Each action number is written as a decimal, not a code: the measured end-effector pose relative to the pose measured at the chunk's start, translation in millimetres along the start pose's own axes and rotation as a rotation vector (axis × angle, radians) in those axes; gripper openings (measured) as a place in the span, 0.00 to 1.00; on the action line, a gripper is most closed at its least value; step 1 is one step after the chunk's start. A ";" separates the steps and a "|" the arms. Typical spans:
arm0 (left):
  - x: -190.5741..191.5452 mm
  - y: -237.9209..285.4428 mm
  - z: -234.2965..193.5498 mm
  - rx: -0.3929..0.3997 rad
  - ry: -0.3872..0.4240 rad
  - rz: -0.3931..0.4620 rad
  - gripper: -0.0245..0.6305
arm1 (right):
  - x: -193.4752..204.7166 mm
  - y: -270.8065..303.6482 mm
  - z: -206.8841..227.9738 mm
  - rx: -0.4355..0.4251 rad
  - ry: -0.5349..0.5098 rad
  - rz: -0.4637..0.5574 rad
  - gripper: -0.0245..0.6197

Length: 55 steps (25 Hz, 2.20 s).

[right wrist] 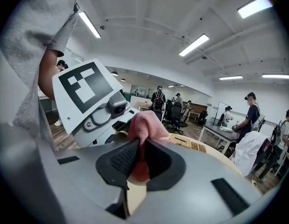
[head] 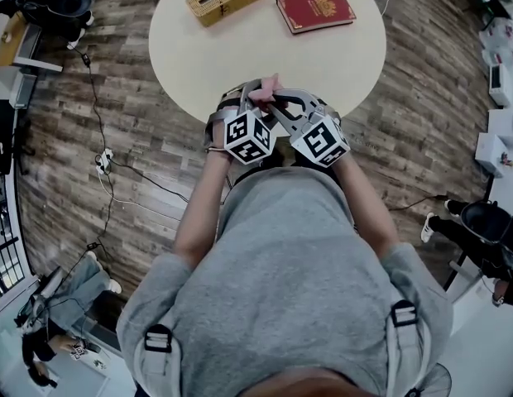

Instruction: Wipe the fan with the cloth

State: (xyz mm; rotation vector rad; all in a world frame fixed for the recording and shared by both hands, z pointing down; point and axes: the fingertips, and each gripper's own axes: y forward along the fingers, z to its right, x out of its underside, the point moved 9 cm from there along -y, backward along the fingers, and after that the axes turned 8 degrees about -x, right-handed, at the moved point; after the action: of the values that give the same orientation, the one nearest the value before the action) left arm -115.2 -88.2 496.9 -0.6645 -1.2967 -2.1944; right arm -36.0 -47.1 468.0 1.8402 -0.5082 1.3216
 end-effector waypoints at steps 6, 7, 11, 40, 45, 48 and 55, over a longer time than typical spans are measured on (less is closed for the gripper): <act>-7.5 -2.5 3.1 -0.002 0.003 0.000 0.62 | -4.4 2.3 -6.5 -0.031 -0.026 -0.006 0.10; -8.1 -2.3 1.8 -0.008 -0.002 -0.002 0.62 | -3.6 0.7 -7.1 -0.041 -0.024 -0.003 0.10; -9.6 -3.1 -4.5 -0.040 -0.029 -0.013 0.62 | -0.6 -7.3 -8.8 -0.081 -0.021 0.012 0.10; -58.2 6.9 -16.5 -0.187 -0.275 0.042 0.62 | 36.6 -79.5 79.0 -0.140 -0.040 0.036 0.10; -67.0 2.1 -16.4 -0.236 -0.311 0.023 0.62 | 34.5 -88.6 74.2 -0.211 -0.092 0.025 0.10; -73.8 7.8 -16.4 -0.263 -0.314 -0.007 0.62 | 33.6 -93.0 68.0 -0.263 -0.157 0.014 0.10; -91.1 20.9 -1.2 -0.288 -0.334 -0.027 0.62 | 30.7 -111.2 71.0 -0.325 -0.176 0.088 0.10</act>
State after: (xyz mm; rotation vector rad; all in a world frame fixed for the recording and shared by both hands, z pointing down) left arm -33.3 -82.4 452.3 -1.1718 -1.1528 -2.3892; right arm 96.8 -32.4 445.3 1.6830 -0.8541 1.0641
